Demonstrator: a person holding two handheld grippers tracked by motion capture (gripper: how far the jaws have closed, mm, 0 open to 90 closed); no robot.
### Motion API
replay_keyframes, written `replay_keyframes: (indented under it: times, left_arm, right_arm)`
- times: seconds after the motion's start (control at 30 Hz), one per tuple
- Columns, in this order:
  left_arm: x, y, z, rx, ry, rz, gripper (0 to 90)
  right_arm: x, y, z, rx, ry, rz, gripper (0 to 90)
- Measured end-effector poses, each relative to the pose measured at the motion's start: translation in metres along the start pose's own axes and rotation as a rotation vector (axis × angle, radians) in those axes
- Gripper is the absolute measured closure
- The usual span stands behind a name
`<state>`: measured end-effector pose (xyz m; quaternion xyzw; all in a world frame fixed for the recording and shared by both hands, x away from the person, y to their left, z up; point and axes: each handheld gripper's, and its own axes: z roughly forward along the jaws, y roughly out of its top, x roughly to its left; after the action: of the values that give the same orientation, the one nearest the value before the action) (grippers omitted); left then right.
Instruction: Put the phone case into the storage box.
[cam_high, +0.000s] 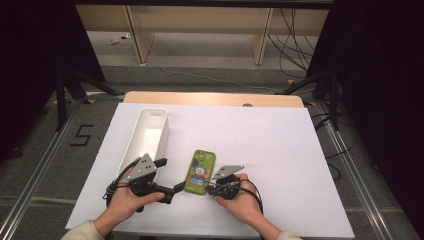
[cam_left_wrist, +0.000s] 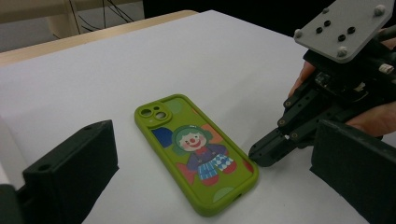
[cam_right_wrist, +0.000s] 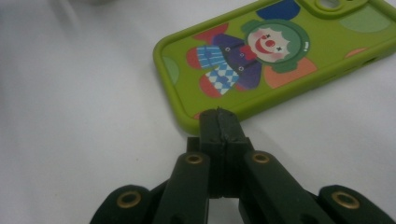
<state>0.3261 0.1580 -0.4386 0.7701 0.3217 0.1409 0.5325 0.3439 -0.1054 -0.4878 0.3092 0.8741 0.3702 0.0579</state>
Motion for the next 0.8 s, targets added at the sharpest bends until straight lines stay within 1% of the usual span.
replay_keyframes:
  times: [0.07, 0.47, 0.8]
  left_arm:
    - [-0.0001, 0.0, 0.0001, 0.001, 0.0, 0.0, 0.1]
    - [-0.0001, 0.0, 0.0, 0.003, 0.002, 0.005, 0.1]
    - [0.0, 0.0, -0.0001, 0.007, 0.001, 0.004, 0.1]
  right_arm:
    - [0.0015, 0.0002, 0.0013, -0.002, 0.003, -0.006, 90.0]
    - [0.0097, 0.0024, 0.0078, -0.003, 0.02, -0.004, 90.0]
    - [0.0097, 0.0023, 0.0091, -0.009, 0.024, 0.001, 90.0]
